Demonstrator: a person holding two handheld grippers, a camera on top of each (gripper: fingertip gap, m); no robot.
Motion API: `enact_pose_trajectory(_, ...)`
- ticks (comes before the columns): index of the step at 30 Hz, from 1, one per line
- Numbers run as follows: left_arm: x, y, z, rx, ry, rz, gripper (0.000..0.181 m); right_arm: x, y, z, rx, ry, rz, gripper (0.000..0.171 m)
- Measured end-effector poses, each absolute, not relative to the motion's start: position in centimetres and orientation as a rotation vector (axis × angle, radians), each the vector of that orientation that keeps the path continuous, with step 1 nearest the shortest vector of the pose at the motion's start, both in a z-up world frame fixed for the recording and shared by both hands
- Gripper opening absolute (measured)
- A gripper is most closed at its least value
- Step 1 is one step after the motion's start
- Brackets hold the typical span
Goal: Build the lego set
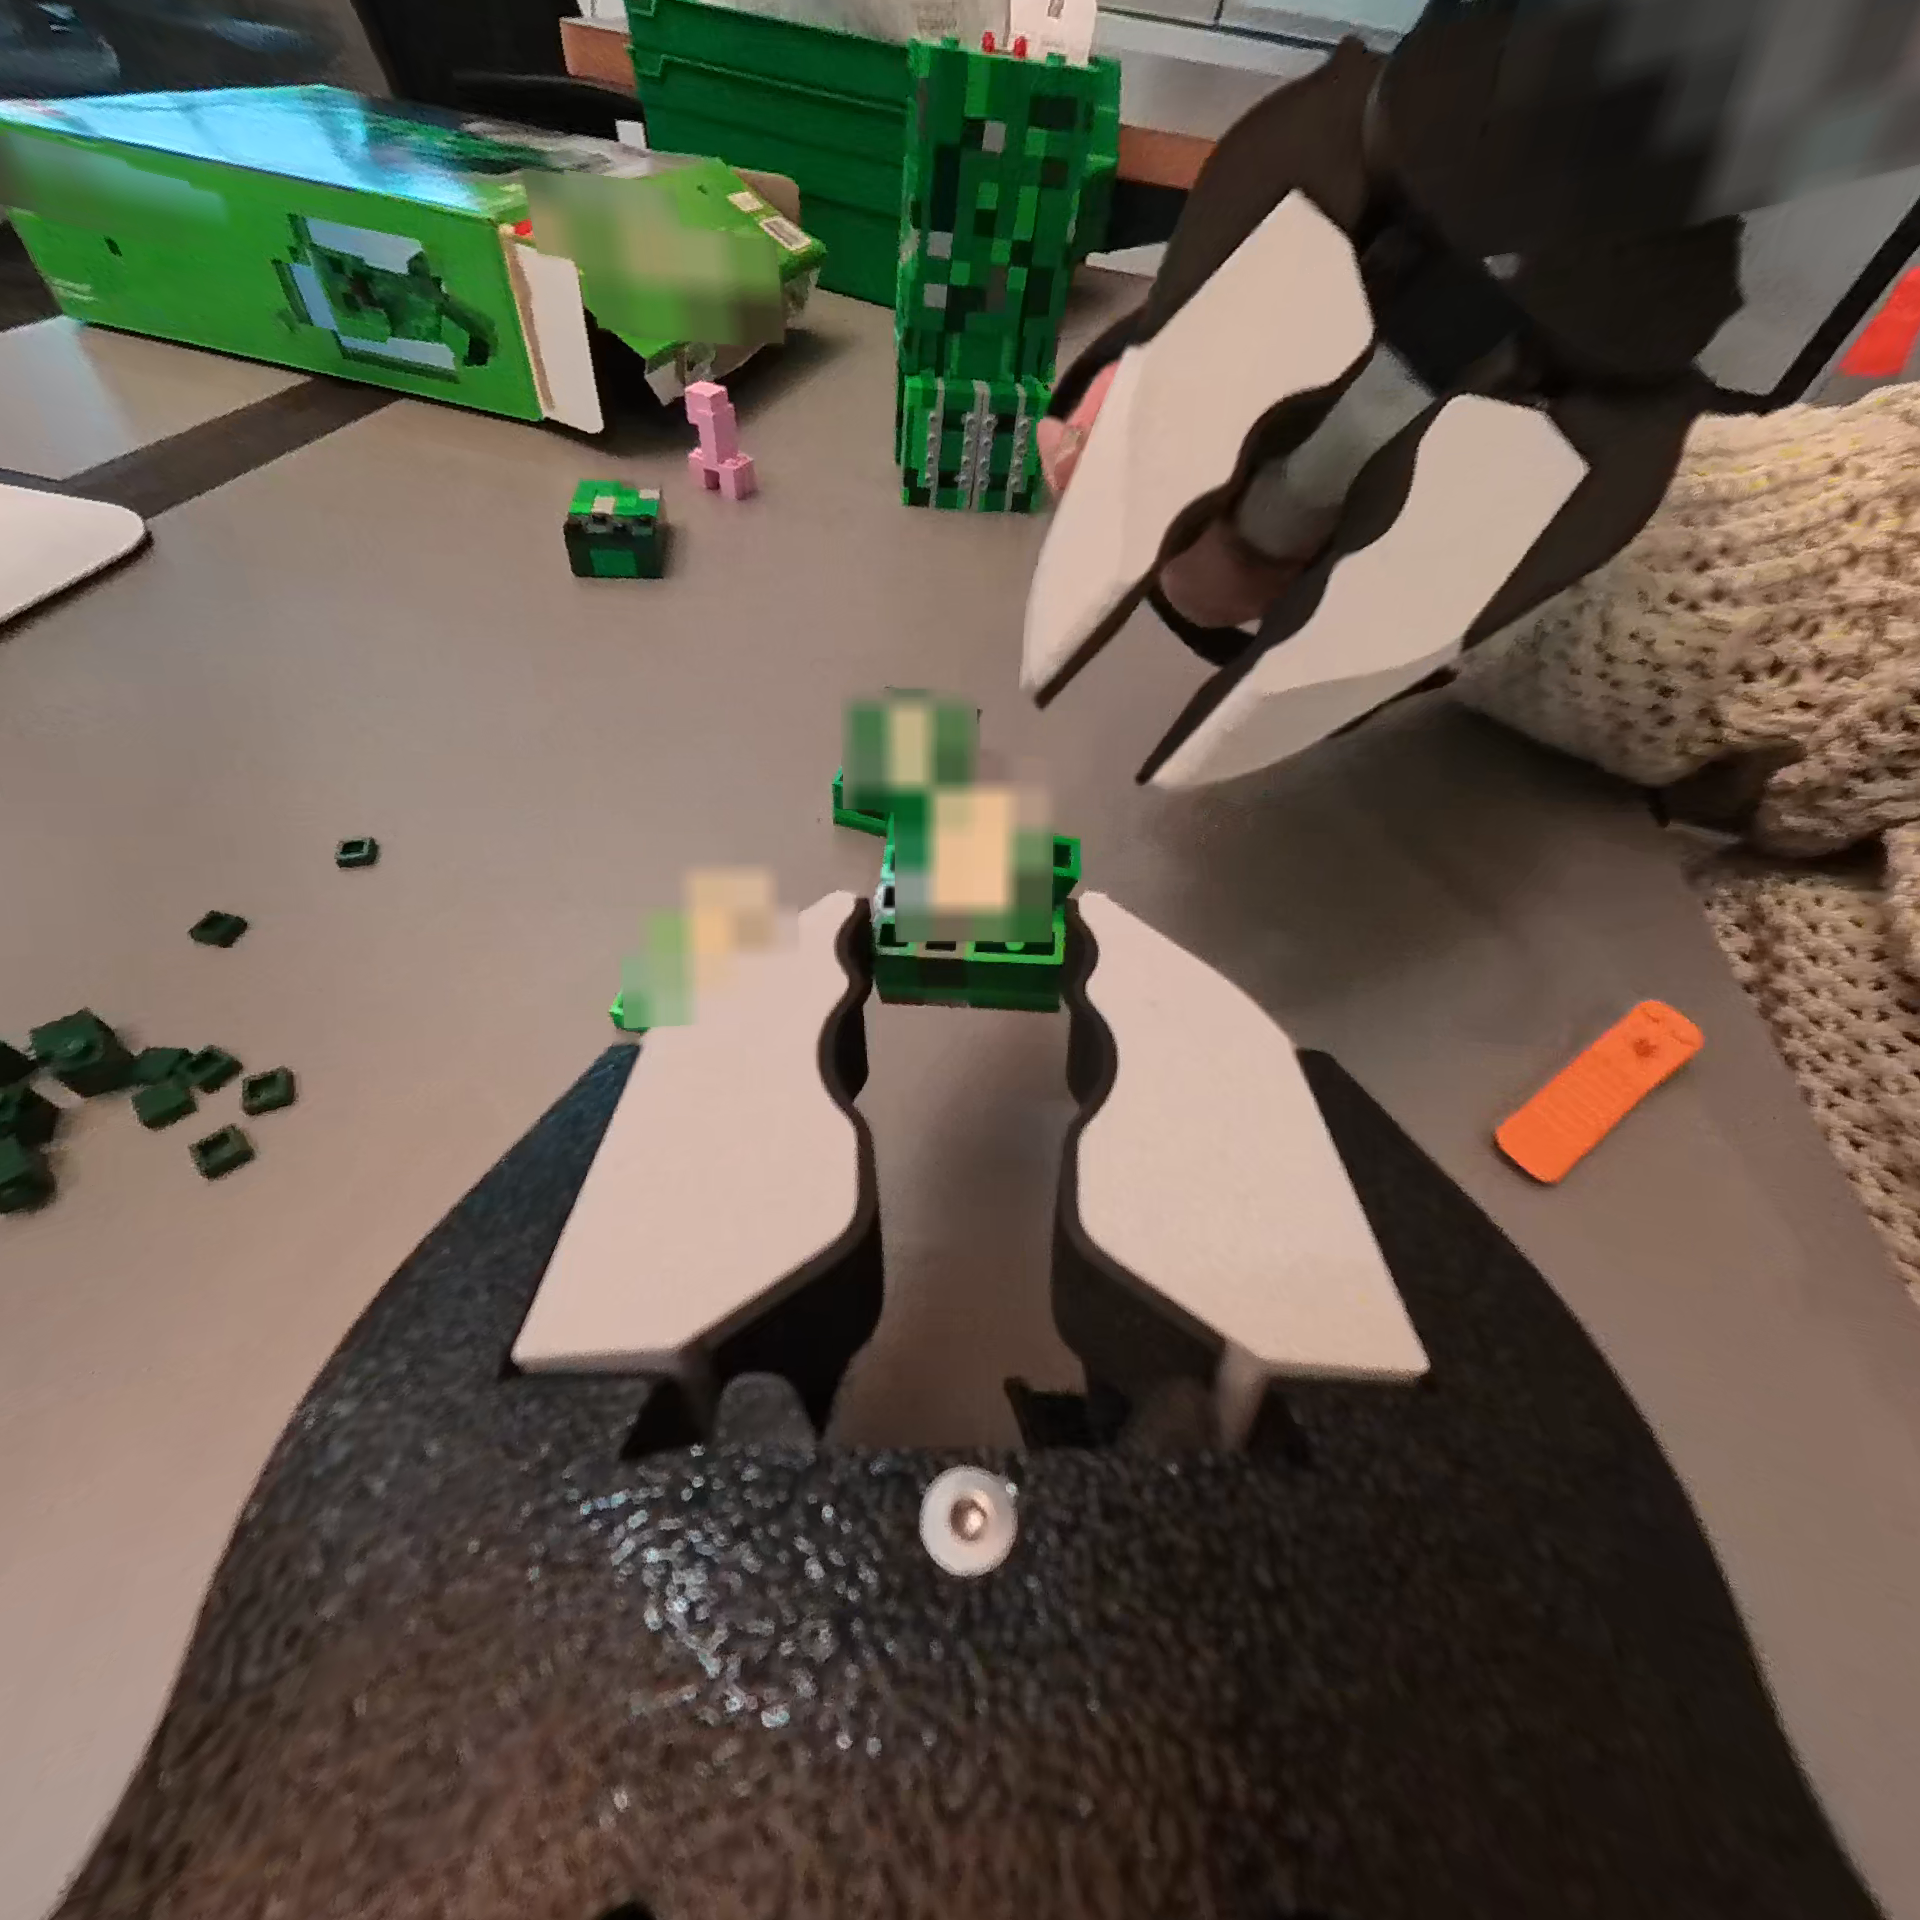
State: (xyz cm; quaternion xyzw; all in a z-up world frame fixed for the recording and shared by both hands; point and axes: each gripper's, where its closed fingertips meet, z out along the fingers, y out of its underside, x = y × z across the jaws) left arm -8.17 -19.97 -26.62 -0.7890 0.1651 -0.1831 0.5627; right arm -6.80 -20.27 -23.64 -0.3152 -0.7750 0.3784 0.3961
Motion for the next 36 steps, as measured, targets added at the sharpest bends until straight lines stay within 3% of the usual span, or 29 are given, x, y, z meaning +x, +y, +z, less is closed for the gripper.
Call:
enact_pose_trajectory(8, -7.9, -20.3, -26.1, -1.820, 0.400, -0.490, 0.034, -6.7, -20.2, -24.8, -0.864, -2.008, 1.191, 0.053)
enact_pose_trajectory(13, -6.8, -21.0, -26.1, -1.800, 0.503, -0.520, 0.034, -6.3, -20.6, -25.5, -0.929, -2.099, 1.436, 0.055)
enact_pose_trajectory(28, -6.1, -21.3, -26.1, -1.791, 0.561, -0.514, 0.034, -6.3, -21.7, -26.6, -0.869, -2.168, 1.446, 0.037)
enact_pose_trajectory(36, -6.1, -21.3, -25.9, -1.776, 0.555, -0.523, 0.034, -6.2, -21.8, -26.3, -0.864, -2.142, 1.500, 0.036)
